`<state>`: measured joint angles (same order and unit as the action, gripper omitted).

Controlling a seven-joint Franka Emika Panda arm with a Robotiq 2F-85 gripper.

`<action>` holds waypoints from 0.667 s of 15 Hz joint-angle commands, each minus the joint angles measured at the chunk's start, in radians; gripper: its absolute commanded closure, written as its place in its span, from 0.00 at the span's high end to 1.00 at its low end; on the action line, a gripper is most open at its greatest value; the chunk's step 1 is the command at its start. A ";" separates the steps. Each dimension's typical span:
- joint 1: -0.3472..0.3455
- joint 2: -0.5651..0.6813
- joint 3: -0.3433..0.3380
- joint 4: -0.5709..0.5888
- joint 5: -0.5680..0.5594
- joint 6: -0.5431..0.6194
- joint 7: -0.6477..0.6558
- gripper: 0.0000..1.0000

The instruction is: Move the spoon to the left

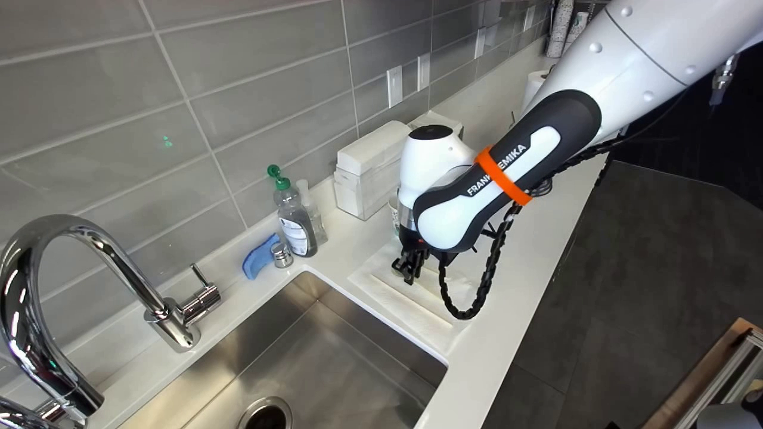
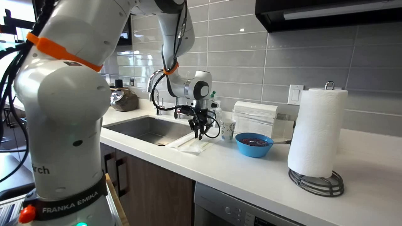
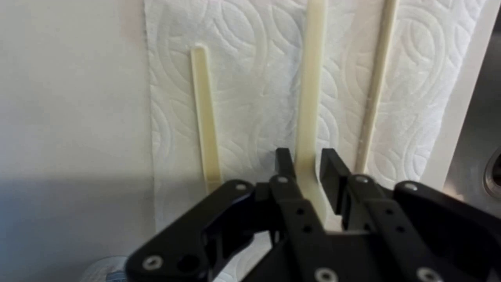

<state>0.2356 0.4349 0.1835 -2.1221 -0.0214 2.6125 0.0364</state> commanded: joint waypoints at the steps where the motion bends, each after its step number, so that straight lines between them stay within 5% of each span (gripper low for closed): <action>1: -0.006 -0.005 0.016 0.014 0.026 0.003 -0.009 0.59; 6: 0.020 -0.152 -0.012 -0.021 0.037 -0.138 0.153 0.97; 10: 0.015 -0.284 -0.009 -0.058 0.082 -0.348 0.321 1.00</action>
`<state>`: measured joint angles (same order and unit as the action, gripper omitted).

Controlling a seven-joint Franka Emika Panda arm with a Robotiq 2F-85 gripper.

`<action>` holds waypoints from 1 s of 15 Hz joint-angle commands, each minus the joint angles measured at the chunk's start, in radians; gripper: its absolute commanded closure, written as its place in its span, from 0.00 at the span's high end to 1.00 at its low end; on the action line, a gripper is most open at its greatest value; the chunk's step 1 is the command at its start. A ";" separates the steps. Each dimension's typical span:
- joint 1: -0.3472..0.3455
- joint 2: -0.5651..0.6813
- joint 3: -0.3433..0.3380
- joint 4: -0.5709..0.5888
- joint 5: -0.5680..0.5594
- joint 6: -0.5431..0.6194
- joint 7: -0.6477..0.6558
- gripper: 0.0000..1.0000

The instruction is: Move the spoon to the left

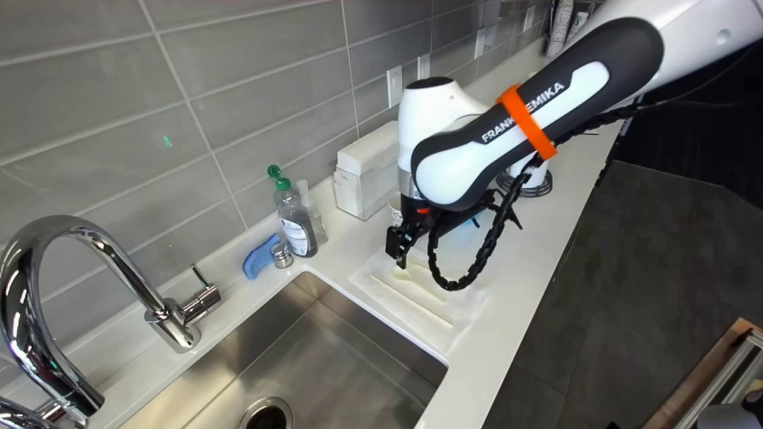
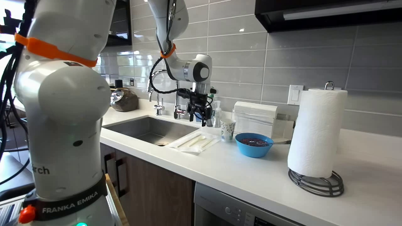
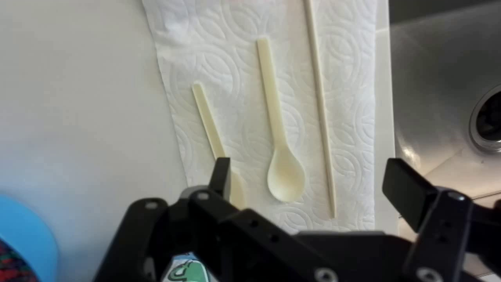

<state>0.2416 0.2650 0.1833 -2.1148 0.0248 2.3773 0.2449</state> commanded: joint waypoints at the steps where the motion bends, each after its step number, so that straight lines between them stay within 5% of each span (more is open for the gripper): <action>1: 0.008 -0.150 -0.011 -0.079 0.033 -0.154 0.157 1.00; 5: -0.010 -0.290 -0.012 -0.150 -0.005 -0.285 0.274 1.00; 9: -0.046 -0.425 -0.014 -0.238 0.022 -0.357 0.236 1.00; 10: -0.045 -0.340 0.000 -0.163 0.005 -0.344 0.256 1.00; 15: -0.060 -0.412 0.002 -0.221 0.008 -0.347 0.246 1.00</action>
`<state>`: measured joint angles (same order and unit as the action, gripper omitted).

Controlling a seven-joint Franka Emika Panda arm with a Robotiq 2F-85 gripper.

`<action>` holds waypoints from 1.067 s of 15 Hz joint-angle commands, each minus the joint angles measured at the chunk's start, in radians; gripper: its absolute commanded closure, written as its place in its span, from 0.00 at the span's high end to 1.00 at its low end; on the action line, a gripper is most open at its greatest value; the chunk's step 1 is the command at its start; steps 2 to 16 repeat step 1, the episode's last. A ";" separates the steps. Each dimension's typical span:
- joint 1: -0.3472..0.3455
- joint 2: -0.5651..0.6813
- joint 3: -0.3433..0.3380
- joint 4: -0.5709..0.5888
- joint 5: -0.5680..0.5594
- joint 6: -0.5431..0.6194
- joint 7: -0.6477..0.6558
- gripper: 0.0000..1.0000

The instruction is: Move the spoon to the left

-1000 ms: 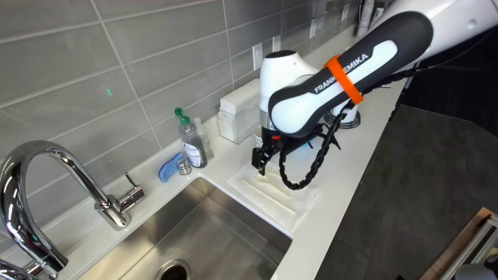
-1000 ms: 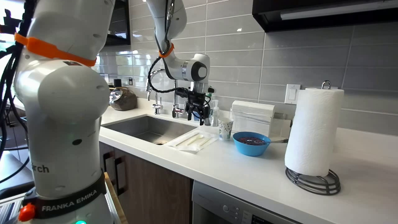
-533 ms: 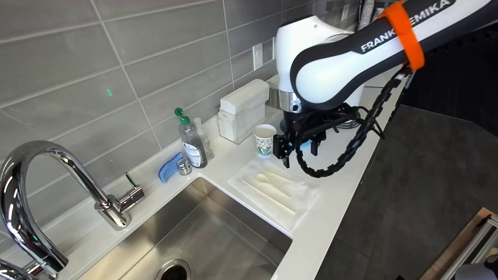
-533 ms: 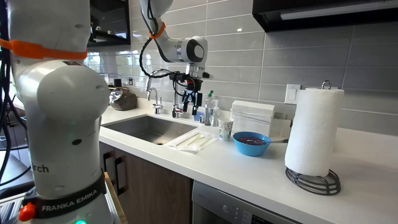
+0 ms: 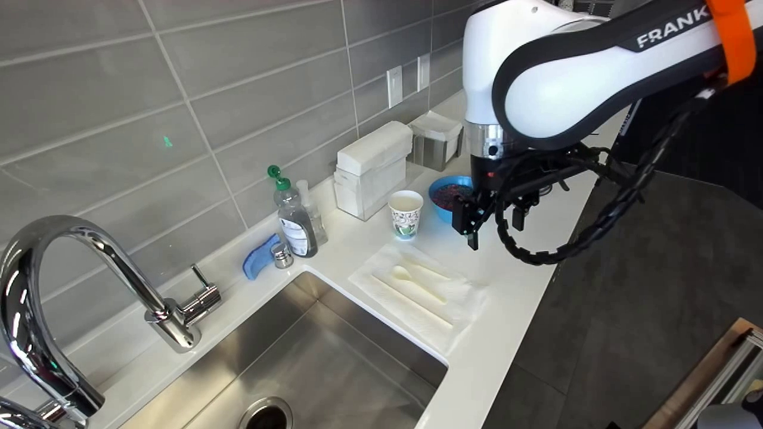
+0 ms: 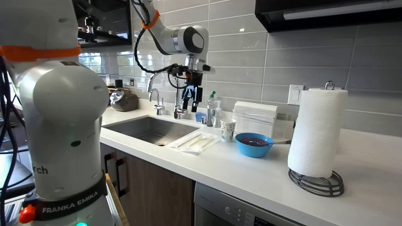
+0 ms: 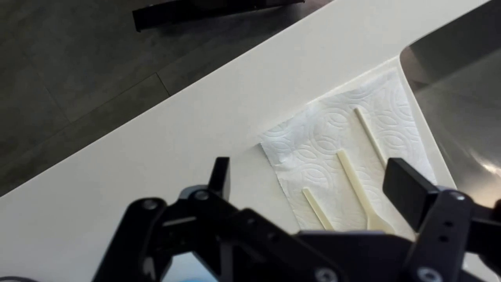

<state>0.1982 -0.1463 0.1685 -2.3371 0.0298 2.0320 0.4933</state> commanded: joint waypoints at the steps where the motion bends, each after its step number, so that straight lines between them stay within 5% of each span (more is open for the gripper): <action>1: -0.017 0.000 0.016 0.000 0.003 -0.001 -0.003 1.00; 16: -0.017 0.000 0.016 0.000 0.003 -0.001 -0.003 1.00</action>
